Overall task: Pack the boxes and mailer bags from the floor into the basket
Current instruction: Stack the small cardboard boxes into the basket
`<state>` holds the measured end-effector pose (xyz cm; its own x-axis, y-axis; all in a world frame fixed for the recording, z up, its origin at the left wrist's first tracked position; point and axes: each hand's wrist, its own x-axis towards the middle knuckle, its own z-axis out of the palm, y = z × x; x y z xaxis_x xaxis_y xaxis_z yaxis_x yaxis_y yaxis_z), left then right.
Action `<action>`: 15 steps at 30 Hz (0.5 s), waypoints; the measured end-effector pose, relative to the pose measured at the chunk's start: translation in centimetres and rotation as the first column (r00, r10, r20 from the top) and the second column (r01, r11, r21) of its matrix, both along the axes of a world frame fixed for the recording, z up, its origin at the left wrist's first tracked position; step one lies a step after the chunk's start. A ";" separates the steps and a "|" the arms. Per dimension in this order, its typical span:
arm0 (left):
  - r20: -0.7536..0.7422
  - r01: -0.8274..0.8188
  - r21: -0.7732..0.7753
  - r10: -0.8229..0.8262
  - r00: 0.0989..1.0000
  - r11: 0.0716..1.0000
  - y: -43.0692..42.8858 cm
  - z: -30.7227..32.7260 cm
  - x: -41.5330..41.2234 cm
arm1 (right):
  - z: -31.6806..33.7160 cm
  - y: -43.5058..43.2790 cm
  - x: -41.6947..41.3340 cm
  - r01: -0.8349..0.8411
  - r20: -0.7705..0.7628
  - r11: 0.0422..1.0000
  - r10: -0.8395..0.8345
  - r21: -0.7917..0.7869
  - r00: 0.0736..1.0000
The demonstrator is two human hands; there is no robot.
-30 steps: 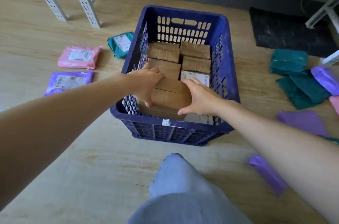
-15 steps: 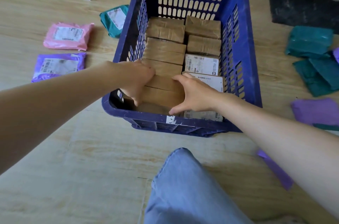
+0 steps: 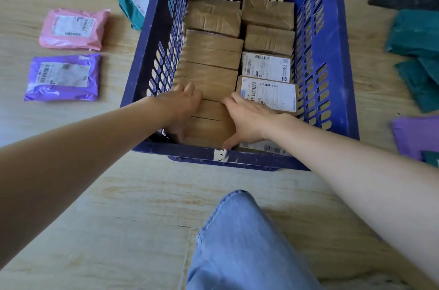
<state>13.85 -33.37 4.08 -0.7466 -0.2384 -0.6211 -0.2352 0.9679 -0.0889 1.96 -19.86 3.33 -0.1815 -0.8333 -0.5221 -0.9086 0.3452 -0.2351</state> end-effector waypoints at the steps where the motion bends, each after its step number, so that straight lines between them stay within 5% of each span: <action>1: 0.003 0.003 -0.004 -0.003 1.000 1.000 -0.1 -0.2 0.0 | -0.2 -0.2 0.1 -0.016 -0.025 1.000 0.016 0.004 1.000; 15: 0.033 0.014 -0.173 -0.008 0.999 0.985 0.1 -0.2 0.0 | -0.8 0.1 0.1 -0.047 -0.001 0.998 0.047 -0.037 0.999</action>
